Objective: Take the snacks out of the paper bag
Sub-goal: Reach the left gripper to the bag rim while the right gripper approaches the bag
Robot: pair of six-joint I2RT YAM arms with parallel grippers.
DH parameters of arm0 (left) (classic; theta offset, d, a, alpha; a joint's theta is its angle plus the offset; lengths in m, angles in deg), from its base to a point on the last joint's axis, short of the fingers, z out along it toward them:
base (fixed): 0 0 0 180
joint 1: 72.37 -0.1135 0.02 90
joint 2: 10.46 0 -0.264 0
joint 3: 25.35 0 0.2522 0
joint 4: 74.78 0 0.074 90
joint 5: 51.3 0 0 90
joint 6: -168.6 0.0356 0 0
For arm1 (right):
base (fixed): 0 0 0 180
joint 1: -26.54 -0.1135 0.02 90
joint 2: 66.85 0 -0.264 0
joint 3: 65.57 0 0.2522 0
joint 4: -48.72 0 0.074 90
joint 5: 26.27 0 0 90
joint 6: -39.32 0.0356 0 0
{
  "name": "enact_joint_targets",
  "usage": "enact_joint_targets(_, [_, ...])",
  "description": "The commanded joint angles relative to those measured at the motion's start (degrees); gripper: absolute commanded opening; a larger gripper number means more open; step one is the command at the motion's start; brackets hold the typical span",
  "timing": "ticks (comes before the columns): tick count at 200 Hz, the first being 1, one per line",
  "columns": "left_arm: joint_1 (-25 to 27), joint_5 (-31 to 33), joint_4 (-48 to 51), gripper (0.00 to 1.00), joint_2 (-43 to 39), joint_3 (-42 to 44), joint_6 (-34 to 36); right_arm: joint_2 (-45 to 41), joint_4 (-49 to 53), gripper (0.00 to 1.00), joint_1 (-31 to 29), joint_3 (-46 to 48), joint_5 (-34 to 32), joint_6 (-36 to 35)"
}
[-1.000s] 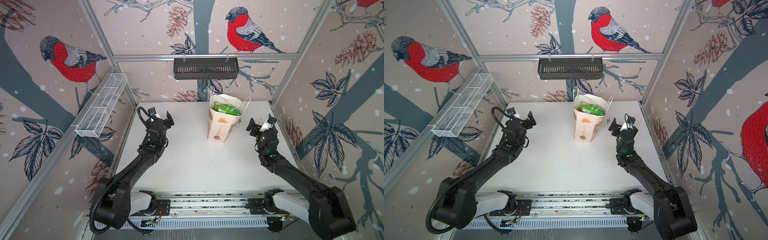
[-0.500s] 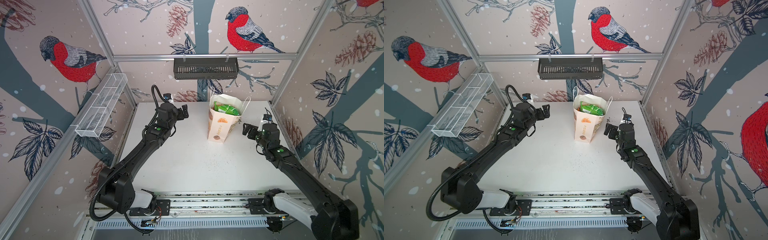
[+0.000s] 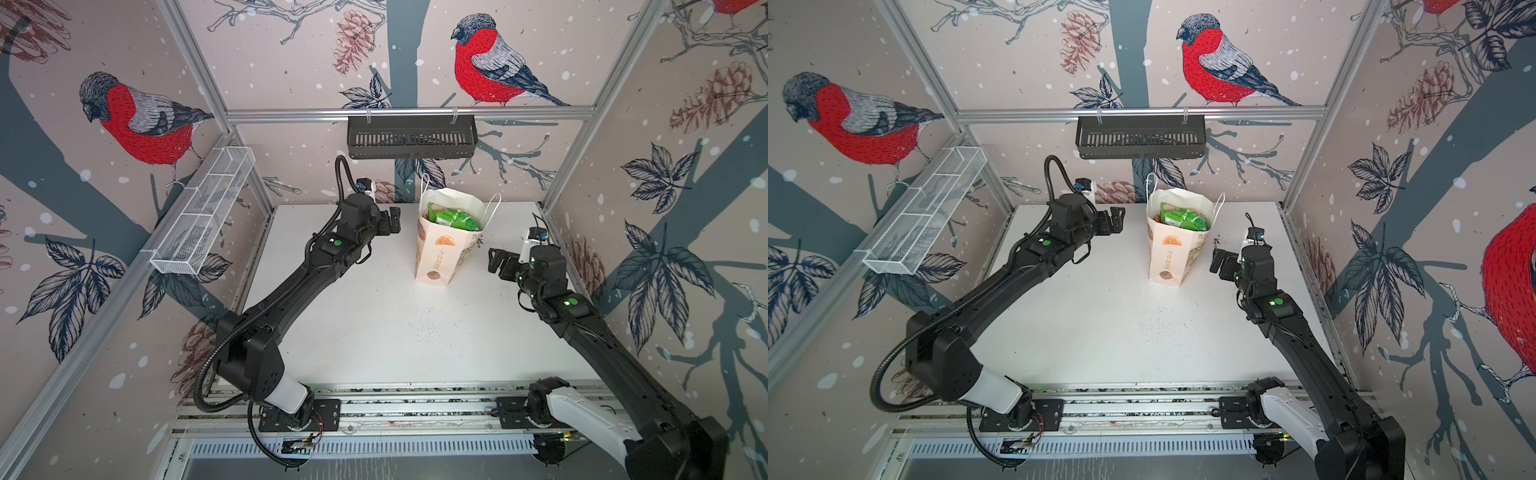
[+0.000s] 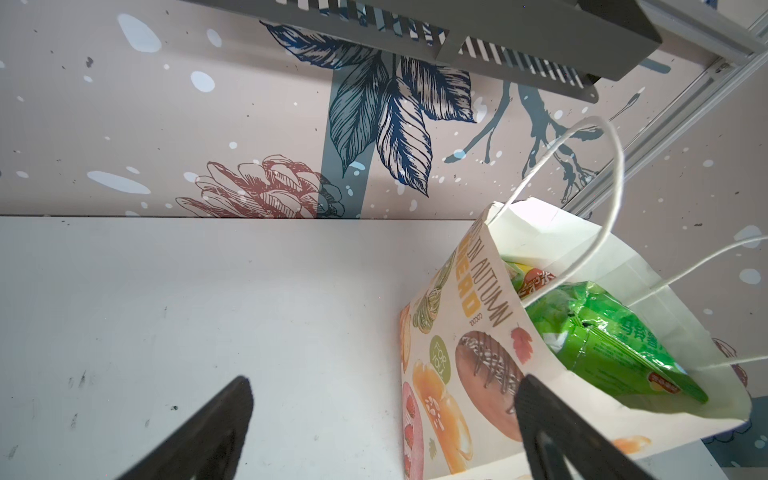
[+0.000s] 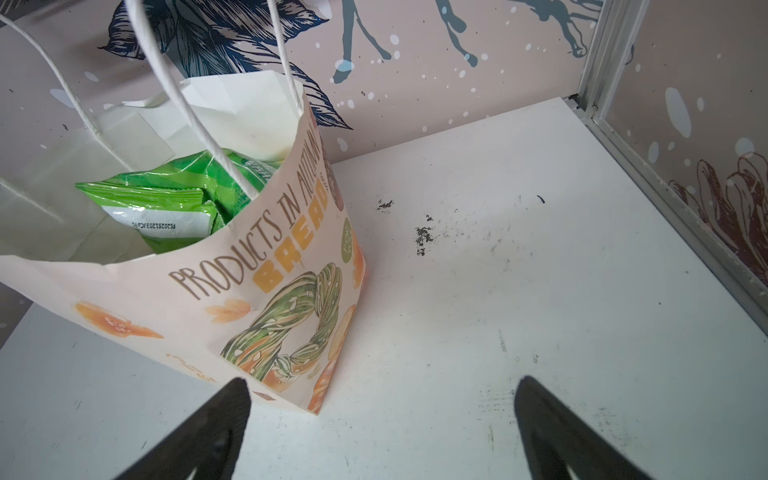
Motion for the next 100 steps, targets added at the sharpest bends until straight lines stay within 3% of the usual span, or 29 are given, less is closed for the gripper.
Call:
enact_joint_targets(1, [0.17, -3.16, 2.18, 0.98, 3.38, -3.95, -0.59, -1.4, 1.05, 1.0, -0.11, 0.31, 0.5, 0.21])
enact_joint_targets(100, [4.16, -4.83, 7.35, 0.93, 13.82, -18.56, 0.02, -6.31, 5.12, 1.0, -0.02, 0.68, -0.01, -1.13])
